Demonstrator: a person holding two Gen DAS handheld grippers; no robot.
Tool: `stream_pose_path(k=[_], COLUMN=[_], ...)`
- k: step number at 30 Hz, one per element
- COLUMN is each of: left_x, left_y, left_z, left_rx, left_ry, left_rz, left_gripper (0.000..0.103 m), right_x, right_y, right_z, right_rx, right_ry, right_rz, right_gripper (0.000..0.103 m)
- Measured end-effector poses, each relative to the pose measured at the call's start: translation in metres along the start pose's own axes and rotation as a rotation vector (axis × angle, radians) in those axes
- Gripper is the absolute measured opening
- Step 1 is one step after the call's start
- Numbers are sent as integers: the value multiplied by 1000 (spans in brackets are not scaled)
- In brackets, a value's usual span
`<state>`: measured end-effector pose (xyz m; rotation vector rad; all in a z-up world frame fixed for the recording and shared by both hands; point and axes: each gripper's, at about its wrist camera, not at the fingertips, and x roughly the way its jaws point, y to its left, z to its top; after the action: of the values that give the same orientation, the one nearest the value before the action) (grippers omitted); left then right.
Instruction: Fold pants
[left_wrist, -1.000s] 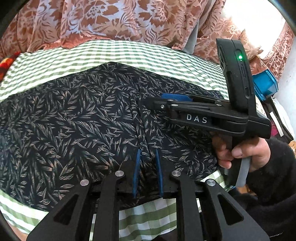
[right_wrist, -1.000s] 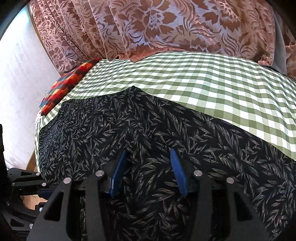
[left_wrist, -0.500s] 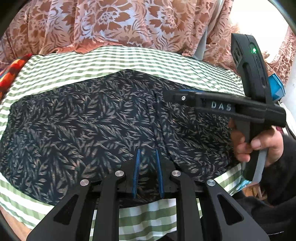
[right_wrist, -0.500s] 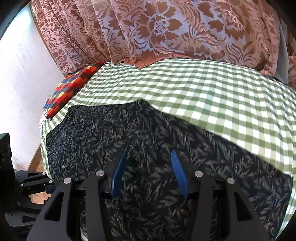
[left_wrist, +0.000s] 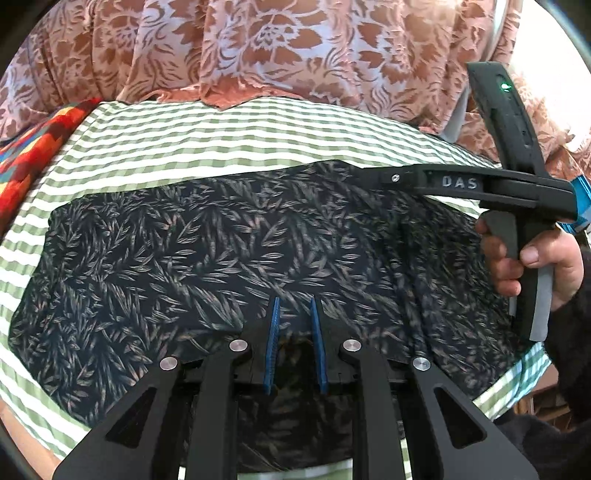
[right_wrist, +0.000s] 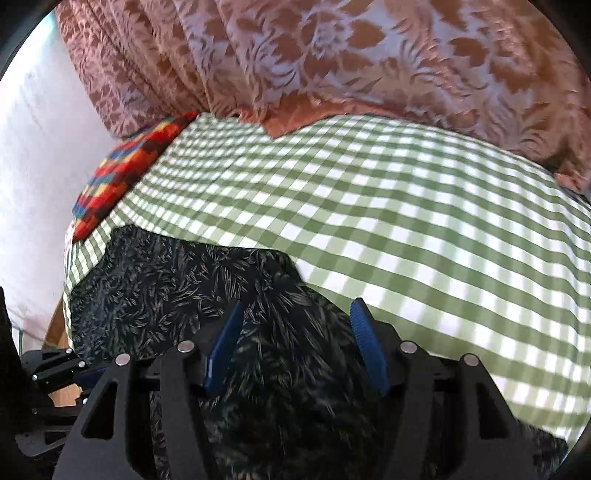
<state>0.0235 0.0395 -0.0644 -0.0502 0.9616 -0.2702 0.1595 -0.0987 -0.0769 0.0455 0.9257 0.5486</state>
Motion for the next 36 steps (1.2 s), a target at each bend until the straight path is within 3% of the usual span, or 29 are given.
stream_pose_path(k=[3,6,10,13,14,15,16,17,25,30,36], left_x=[6,9,13,4,-2,-12,-24,-36,-114,-107,-82], left_y=[8,13,18,22,24,29,38,49,162,209,230], left_z=[-3,-7,-11,-12,-12,-13,-16,-18,-70,-95,-102], left_rx=[-19,-27,-41,-85,-101,-126,-166,-213,-623,-863,-1018], left_ry=[11,4,2,-1,-9,-28,-62,-93,-238,-234,-202], left_rz=[-10,-24,-36,-67,-79,-88,-104,-118,-80,-127,-157], left_gripper=[16,16,16,16,16,28,45,50,50,50,50], right_x=[16,18,32,27,24,20,14,5,-55,-70,-68], right_y=[4,5,5,1,-1,-1,-1,-2,19,38,36], right_z=[0,0,-5,-4,-4,-3,-4,-5,-30,-58,-89], right_rx=[-47,-75,-101,-82,-65,-55,-47,-40,-13,-50,-19], right_ry=[36,4,-4,-7,-10,-15,-26,-49,-164,-165,-125], right_rz=[-61,-108,-176,-156,-148,-150,-158,-162,-64,-9,-19], right_gripper=[15,7,8,11,18,32,38,42,59,63,65])
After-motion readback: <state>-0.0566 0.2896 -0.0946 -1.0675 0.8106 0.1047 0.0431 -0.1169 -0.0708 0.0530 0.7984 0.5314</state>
